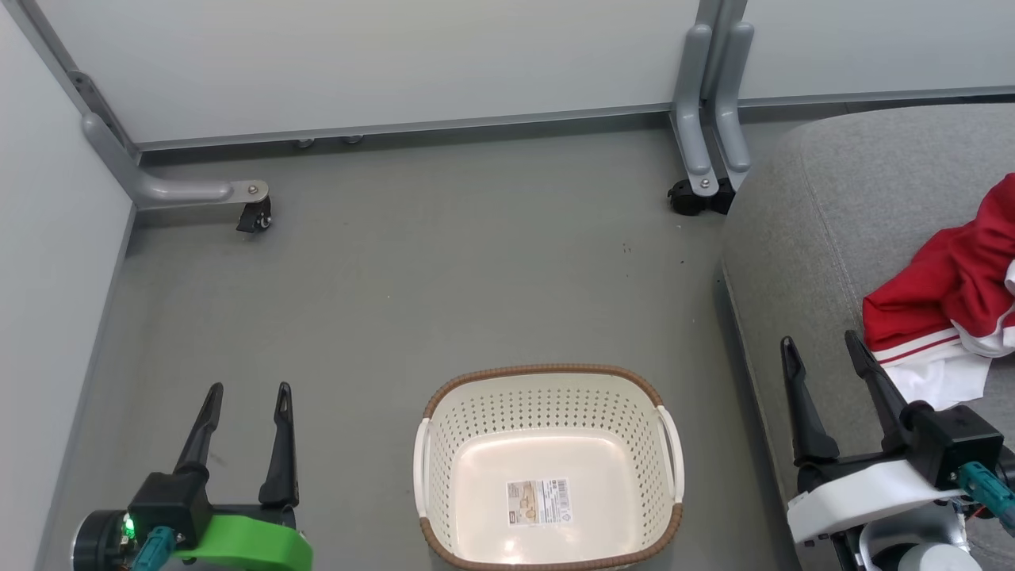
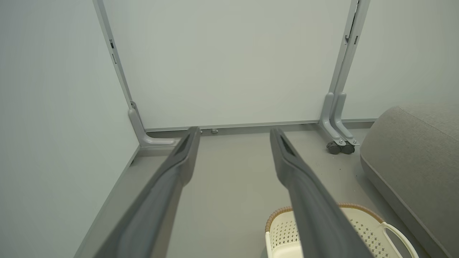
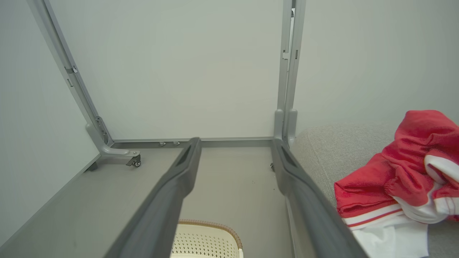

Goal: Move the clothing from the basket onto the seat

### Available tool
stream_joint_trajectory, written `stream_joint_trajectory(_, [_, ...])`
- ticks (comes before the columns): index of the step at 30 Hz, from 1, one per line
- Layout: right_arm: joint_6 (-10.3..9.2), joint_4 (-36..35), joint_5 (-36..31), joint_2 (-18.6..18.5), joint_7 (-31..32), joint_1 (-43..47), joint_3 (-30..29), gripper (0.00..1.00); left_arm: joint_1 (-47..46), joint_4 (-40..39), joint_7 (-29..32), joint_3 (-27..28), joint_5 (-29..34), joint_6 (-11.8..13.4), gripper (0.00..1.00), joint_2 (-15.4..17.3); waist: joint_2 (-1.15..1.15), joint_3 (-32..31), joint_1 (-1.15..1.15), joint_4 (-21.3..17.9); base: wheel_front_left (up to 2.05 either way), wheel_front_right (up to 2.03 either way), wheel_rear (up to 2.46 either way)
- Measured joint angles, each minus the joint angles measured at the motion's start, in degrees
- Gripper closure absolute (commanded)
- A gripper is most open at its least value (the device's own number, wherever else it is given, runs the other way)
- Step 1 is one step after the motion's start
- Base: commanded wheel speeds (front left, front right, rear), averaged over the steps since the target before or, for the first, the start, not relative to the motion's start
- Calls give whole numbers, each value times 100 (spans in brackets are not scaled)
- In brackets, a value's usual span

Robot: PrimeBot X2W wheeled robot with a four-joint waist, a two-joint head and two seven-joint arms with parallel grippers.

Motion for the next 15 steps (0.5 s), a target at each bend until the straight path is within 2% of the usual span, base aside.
stream_joint_trajectory(1, [0,15,0,2,-1,1,0,100,0,21,2,-4,15,0,100,-13,0,0,0,3,0,0,0])
stream_joint_trajectory(5, [0,160,123,26,-1,53,25,100,3,189,65,-26,-82,-1,100,-64,0,-3,0,-1,0,0,0])
stream_joint_trajectory(15, [0,422,1363,-29,69,-7,35,100,-4,254,347,137,-1156,-49,100,-126,0,-26,0,-20,0,0,0])
